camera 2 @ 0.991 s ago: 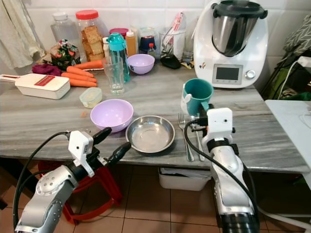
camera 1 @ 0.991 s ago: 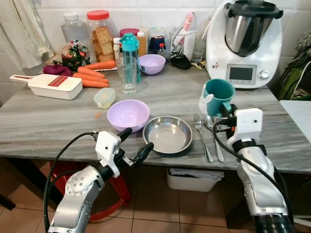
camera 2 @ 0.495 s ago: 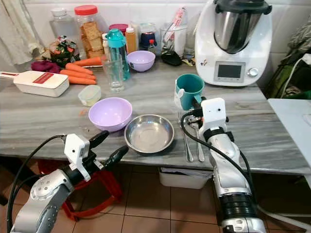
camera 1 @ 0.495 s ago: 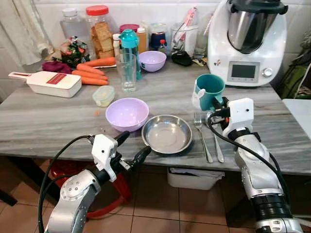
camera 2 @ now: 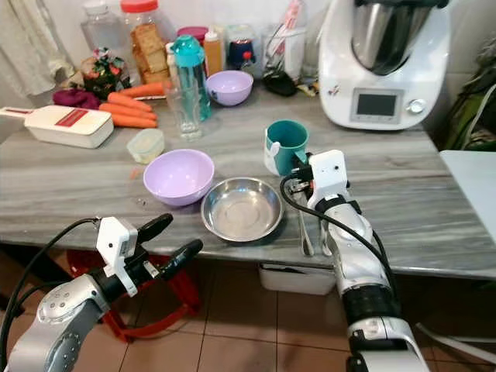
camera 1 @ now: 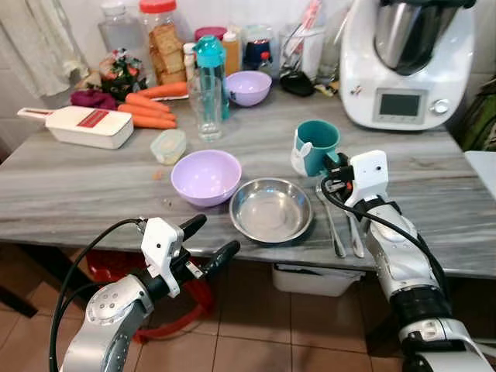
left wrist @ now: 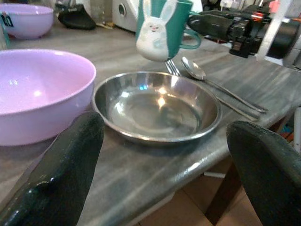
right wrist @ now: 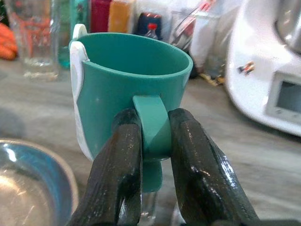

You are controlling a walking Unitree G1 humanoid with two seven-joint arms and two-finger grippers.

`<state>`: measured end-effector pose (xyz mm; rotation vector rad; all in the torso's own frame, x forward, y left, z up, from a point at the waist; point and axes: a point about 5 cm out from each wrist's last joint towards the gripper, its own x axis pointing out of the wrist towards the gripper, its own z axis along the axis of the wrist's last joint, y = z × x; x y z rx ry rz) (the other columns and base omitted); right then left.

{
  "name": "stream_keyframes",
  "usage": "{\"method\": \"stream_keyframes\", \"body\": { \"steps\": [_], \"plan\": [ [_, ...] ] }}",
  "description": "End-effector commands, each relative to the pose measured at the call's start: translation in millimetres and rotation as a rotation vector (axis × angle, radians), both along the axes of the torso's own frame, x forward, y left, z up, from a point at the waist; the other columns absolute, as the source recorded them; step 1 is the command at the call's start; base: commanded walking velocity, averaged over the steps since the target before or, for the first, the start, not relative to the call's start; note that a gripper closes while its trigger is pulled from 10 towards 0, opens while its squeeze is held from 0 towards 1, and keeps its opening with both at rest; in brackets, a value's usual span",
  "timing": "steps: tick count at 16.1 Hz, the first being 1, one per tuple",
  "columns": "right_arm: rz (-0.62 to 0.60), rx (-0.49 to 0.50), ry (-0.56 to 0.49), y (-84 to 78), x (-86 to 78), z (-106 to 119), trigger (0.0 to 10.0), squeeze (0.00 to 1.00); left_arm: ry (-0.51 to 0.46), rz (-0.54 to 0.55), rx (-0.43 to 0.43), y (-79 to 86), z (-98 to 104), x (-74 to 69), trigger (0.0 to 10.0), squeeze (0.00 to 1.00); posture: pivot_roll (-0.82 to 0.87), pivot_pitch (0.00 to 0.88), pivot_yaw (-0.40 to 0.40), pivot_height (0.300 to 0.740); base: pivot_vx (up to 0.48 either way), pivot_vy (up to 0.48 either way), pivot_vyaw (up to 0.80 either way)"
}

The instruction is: Setting the table

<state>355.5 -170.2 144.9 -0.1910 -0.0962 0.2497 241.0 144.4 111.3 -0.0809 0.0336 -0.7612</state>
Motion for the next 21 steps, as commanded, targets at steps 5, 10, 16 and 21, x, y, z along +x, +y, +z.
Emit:
{"method": "stream_keyframes", "body": {
  "steps": [5,10,16,21],
  "plan": [
    [0.063,-0.049,-0.014,9.9,10.1,1,10.0,0.00,0.000,-0.009,0.019,3.8,6,-3.4,10.0,0.00,0.01,0.083,0.051,0.740,0.000,0.000,0.00],
    [0.050,-0.097,0.000,-0.9,12.5,-6,10.0,0.00,0.003,-0.030,0.014,0.7,8,-4.3,10.0,0.00,0.01,0.085,0.057,0.740,0.000,0.000,0.00],
    [0.025,-0.125,0.003,-9.7,14.0,-9,10.0,0.71,0.019,-0.058,0.005,-2.0,9,-5.3,10.0,0.00,0.02,0.080,0.060,0.740,0.000,0.000,0.00],
    [0.037,-0.117,-0.017,-5.1,16.4,-6,10.0,1.00,0.021,-0.064,-0.001,-4.2,9,-5.1,10.0,0.00,0.02,0.074,0.054,0.740,0.000,0.000,0.00]
  ]
}}
